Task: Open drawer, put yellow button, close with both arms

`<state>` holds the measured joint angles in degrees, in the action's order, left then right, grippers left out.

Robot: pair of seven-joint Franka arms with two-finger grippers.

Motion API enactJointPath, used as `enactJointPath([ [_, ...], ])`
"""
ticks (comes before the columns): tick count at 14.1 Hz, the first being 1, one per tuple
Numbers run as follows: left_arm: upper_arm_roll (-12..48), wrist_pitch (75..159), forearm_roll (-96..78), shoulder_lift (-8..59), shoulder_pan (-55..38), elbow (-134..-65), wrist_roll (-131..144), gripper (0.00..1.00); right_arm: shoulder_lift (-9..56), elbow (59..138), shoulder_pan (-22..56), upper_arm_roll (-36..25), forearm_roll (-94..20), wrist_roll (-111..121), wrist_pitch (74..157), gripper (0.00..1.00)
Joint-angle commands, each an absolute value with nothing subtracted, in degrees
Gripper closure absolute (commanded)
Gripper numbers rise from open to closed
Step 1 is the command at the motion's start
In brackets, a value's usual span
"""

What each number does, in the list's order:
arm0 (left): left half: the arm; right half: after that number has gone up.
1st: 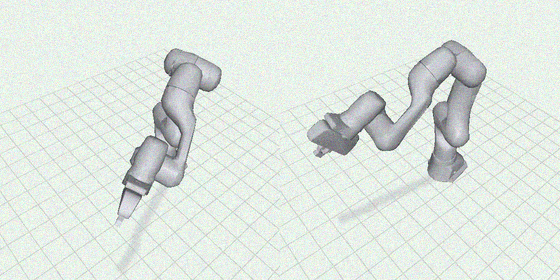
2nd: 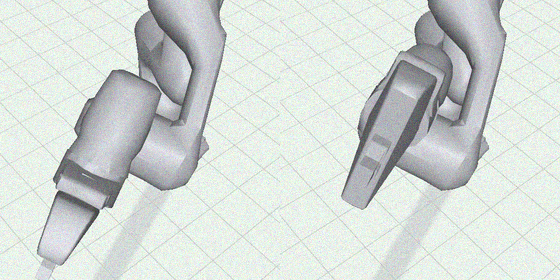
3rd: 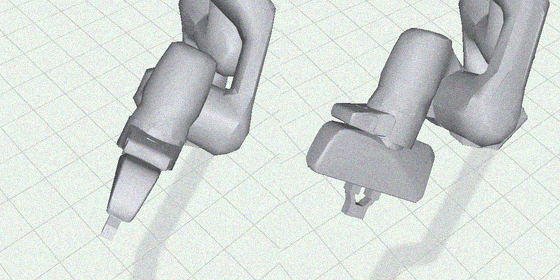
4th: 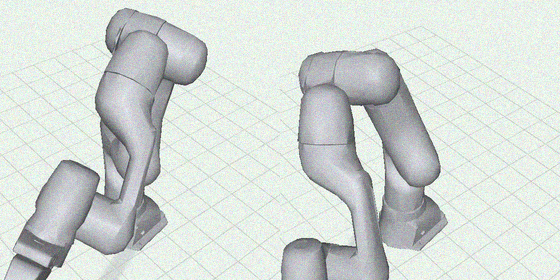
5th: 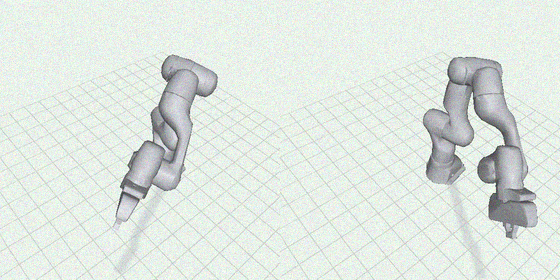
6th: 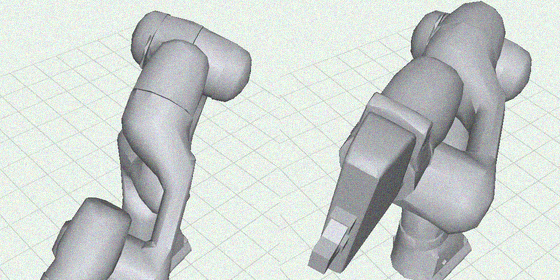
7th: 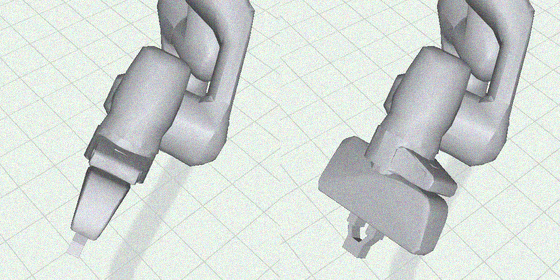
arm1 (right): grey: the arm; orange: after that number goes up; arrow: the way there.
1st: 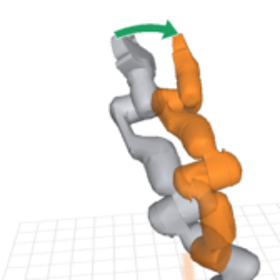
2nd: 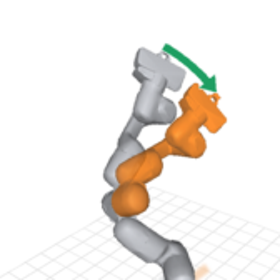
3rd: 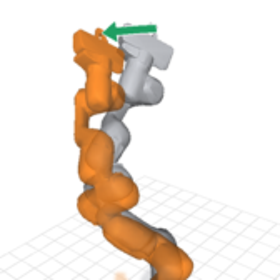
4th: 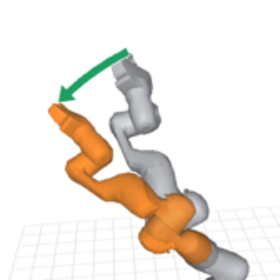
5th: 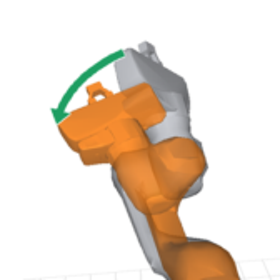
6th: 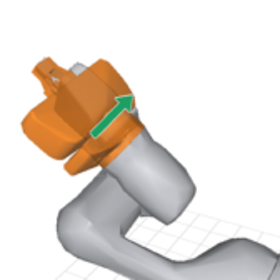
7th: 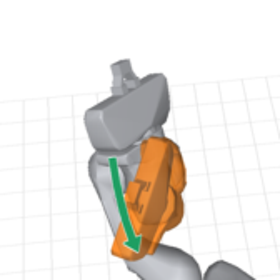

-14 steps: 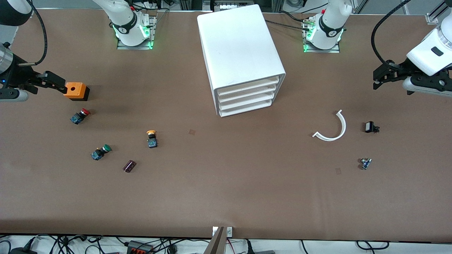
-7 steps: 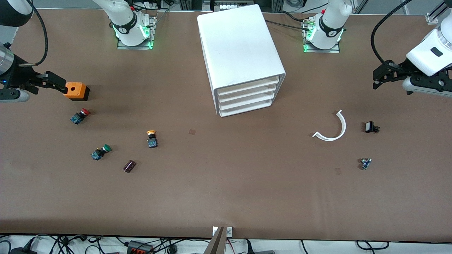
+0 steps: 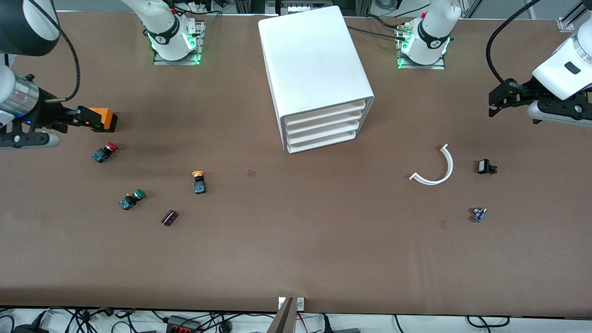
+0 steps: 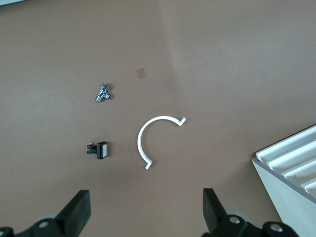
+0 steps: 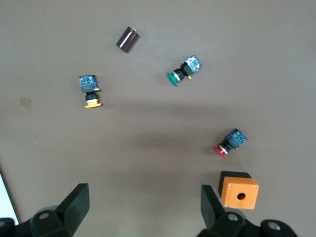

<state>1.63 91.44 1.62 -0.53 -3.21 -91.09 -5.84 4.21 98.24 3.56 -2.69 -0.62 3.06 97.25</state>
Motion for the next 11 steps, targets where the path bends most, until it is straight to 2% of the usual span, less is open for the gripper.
enactJointPath([
  [1,1.76,90.00,1.41,0.26,-2.99,-89.12,-5.45,0.00,6.67,97.03,6.14,-2.64,-1.41,2.73,98.70,0.00],
  [7,1.76,89.91,1.41,0.26,-2.90,-89.12,-5.45,0.00,11.07,97.03,11.15,-2.64,-1.32,2.55,102.65,0.00],
  [11,1.76,88.77,1.41,0.26,-2.64,-89.12,-5.62,0.00,11.34,97.03,11.95,-2.64,-1.32,2.46,103.71,0.00],
])
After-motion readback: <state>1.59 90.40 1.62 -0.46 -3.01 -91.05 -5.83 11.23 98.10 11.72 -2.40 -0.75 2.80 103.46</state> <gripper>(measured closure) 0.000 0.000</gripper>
